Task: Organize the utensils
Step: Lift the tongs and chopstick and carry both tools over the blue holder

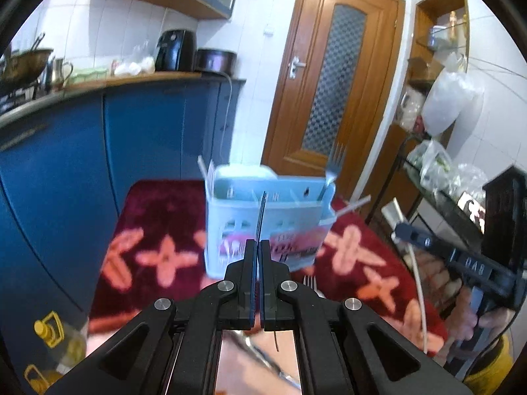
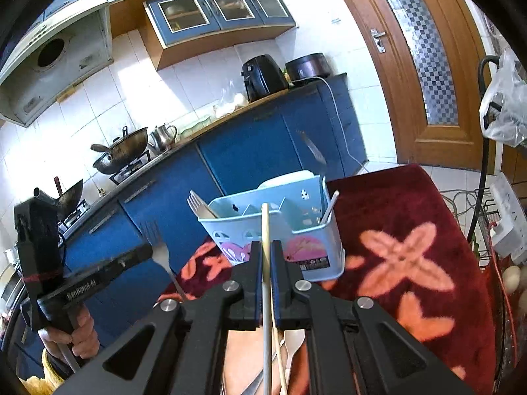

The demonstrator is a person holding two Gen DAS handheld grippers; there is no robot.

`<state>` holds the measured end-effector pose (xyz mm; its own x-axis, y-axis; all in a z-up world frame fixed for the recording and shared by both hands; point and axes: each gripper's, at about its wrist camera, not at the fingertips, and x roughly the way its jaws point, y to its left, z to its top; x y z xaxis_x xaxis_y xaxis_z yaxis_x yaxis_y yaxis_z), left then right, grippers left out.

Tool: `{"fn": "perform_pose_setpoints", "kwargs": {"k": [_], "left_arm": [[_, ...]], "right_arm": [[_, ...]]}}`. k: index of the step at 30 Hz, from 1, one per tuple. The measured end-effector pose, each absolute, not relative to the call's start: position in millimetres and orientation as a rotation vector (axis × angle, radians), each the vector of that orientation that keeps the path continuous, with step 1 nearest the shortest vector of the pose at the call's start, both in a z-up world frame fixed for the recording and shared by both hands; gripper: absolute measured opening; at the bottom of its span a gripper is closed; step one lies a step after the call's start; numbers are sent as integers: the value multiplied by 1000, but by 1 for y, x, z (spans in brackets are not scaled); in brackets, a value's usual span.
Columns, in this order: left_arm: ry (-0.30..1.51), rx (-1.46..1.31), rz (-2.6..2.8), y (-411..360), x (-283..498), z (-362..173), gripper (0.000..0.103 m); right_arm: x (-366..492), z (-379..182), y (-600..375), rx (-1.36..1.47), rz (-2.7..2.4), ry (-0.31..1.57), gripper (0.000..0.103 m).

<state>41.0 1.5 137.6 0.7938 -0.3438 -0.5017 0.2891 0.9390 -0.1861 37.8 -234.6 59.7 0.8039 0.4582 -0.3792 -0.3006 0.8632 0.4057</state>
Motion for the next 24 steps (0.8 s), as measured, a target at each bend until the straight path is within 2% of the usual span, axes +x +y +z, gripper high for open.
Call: {"fn": "perform_pose_setpoints", "kwargs": {"k": [16,24], "left_arm": [[355,-20,-236,-8,85,222,0],[327,8,-197,-19,116,222,0]], "right_arm": [[48,51,-244,355,395,496,6],[58,51,-251,360,371,487,6]]}}
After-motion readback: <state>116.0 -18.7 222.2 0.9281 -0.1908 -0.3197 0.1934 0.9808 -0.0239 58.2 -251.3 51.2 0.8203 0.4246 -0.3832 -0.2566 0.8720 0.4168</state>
